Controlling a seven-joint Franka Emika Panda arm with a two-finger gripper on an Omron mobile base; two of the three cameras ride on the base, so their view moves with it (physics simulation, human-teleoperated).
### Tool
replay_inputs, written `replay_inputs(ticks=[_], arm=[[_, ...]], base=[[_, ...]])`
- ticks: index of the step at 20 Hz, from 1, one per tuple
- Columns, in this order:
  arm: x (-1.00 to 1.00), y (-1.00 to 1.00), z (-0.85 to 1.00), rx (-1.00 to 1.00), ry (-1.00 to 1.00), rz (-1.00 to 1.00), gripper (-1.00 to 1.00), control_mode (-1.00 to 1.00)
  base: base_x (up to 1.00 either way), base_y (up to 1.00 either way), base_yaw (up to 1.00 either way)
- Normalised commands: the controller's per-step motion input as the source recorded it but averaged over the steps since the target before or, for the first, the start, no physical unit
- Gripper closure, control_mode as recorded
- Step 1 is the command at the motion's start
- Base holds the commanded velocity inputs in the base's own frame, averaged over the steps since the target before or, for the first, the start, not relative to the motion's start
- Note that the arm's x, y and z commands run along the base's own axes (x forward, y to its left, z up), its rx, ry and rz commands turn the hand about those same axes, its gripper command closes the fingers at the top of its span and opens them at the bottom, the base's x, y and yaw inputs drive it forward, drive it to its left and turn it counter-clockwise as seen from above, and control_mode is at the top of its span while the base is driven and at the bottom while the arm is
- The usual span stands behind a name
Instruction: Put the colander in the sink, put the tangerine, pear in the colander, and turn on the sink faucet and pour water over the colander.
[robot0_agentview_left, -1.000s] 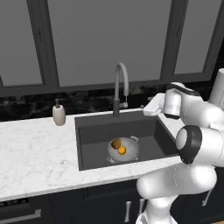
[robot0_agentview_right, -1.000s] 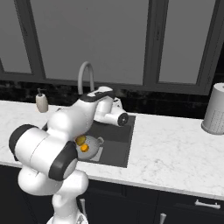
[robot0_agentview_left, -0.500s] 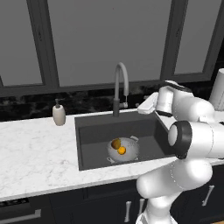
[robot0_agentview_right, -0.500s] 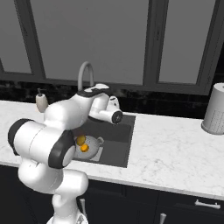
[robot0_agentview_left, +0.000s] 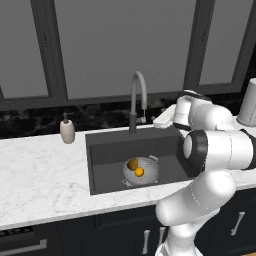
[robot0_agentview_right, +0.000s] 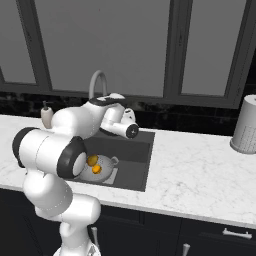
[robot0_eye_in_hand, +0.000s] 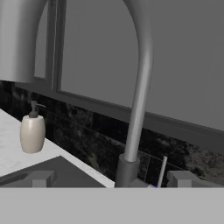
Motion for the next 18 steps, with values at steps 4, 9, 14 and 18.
replay_inputs(ticks=[4,9,14,18], arm=[[0.3,0.02,-0.08,0.0,0.0,0.0,-1.0,-1.0],[0.32,0.0,-0.11,0.0,0.0,0.0,-1.0,-1.0],[0.27,0.0,-0.2,0.0,0.0,0.0,-1.0,-1.0],[0.27,0.06,-0.18,0.0,0.0,0.0,-1.0,-1.0]], base=[[0.0,0.0,0.0],[0.0,0.0,0.0],[0.0,0.0,0.0],[0.0,0.0,0.0]])
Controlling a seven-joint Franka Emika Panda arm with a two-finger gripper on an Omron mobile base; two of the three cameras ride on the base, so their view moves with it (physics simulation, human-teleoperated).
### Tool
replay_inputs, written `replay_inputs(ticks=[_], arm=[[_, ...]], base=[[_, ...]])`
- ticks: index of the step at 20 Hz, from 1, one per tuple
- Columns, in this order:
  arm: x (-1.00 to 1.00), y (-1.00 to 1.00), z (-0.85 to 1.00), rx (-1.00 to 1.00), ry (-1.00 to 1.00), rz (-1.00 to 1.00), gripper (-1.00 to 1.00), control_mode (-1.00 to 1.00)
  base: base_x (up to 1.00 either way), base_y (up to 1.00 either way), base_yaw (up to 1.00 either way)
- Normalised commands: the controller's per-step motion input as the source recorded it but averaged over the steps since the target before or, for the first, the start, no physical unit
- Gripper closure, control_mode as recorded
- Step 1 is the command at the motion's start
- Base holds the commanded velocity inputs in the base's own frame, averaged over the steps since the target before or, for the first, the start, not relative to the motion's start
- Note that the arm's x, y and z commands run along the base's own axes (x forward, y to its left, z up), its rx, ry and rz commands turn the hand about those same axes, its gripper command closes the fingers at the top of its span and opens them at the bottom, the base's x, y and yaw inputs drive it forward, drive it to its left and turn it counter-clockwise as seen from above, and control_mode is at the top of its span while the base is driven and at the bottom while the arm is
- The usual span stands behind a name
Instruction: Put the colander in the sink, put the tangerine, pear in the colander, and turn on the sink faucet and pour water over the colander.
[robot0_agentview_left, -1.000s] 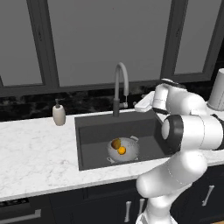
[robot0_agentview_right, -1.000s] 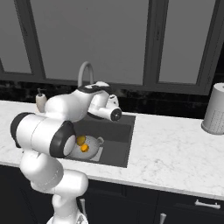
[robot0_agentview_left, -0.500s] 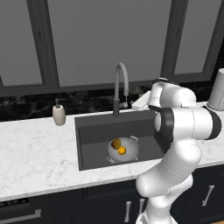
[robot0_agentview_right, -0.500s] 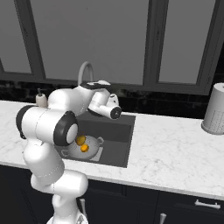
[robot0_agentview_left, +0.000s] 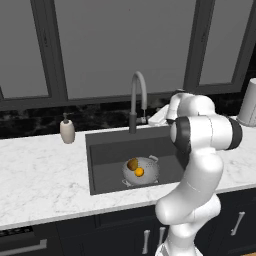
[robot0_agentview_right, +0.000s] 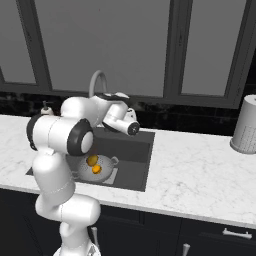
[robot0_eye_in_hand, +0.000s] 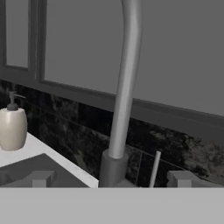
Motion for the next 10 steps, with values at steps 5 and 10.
replay_inputs(ticks=[5,10], arm=[[0.28,0.09,-0.07,0.0,0.0,0.0,-1.0,-1.0],[0.3,0.1,0.0,0.0,0.0,-0.01,-1.0,-1.0]], base=[[0.0,0.0,0.0],[0.0,0.0,0.0]])
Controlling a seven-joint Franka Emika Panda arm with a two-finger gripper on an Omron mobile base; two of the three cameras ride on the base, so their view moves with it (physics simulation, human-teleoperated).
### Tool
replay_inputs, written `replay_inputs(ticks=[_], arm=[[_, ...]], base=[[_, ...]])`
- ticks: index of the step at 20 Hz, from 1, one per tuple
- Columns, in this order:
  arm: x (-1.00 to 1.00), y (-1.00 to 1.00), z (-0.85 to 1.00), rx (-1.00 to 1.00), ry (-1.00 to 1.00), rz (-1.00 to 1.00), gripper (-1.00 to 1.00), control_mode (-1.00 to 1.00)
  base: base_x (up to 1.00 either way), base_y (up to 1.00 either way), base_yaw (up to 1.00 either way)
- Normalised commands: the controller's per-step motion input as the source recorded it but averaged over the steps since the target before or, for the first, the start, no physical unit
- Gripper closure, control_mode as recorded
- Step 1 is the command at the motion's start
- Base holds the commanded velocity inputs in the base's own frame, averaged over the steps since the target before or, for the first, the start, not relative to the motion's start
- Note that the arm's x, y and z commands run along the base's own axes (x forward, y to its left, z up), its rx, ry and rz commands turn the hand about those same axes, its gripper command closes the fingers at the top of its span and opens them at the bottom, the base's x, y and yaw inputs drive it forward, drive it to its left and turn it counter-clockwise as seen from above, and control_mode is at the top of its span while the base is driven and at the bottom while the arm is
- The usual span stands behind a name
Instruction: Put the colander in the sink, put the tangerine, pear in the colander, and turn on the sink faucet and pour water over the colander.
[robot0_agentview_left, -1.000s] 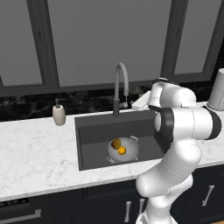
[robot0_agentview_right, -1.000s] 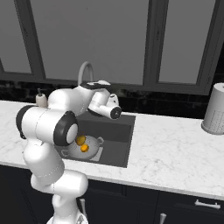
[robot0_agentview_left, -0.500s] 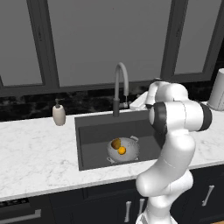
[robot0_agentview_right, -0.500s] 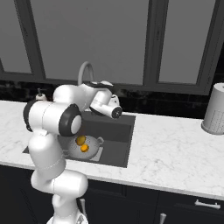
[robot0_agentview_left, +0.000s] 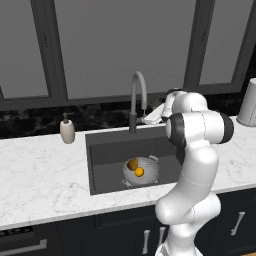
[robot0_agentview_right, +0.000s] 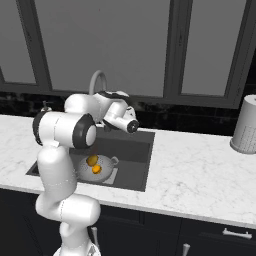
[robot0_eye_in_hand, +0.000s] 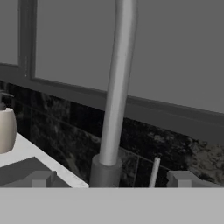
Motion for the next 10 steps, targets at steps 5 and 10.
replay_inputs(ticks=[5,10], arm=[[0.3,0.04,0.0,0.0,0.0,-0.03,-1.0,-1.0],[0.24,0.01,-0.07,0.0,0.0,-0.02,-1.0,-1.0]], base=[[0.0,0.0,0.0],[0.0,0.0,0.0]])
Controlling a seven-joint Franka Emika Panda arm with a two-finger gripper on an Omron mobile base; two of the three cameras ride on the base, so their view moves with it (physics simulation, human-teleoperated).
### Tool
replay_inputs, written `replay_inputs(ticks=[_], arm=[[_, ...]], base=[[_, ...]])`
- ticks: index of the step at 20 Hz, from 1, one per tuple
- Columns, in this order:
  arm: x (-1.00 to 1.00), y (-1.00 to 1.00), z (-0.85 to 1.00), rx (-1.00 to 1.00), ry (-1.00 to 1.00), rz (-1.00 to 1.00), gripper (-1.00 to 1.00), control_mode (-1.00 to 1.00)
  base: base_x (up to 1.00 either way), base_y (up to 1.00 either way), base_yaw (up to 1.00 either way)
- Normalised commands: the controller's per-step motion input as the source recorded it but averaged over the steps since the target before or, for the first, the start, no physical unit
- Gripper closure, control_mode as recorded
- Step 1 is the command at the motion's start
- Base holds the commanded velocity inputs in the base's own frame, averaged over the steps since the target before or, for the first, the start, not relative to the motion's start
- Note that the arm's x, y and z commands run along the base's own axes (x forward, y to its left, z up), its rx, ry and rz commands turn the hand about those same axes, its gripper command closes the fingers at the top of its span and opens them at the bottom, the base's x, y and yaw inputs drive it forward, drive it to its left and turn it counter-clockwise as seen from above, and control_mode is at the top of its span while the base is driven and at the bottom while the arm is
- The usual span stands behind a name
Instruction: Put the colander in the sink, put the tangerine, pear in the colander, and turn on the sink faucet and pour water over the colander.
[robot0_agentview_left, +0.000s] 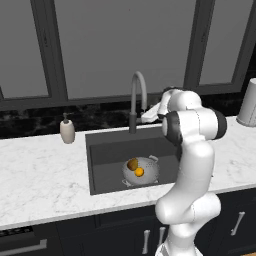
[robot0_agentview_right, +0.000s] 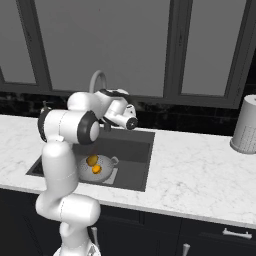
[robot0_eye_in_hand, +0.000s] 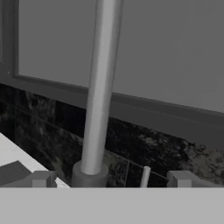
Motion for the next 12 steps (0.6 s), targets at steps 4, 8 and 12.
replay_inputs(ticks=[4,8,12], arm=[[0.21,0.0,-0.21,0.0,-0.01,-0.01,-1.0,-1.0],[0.31,0.0,-0.16,0.0,0.0,-0.01,-1.0,-1.0],[0.33,0.0,-0.06,0.0,0.0,0.0,-1.0,-1.0]], base=[[0.0,0.0,0.0],[0.0,0.0,0.0],[0.0,0.0,0.0]])
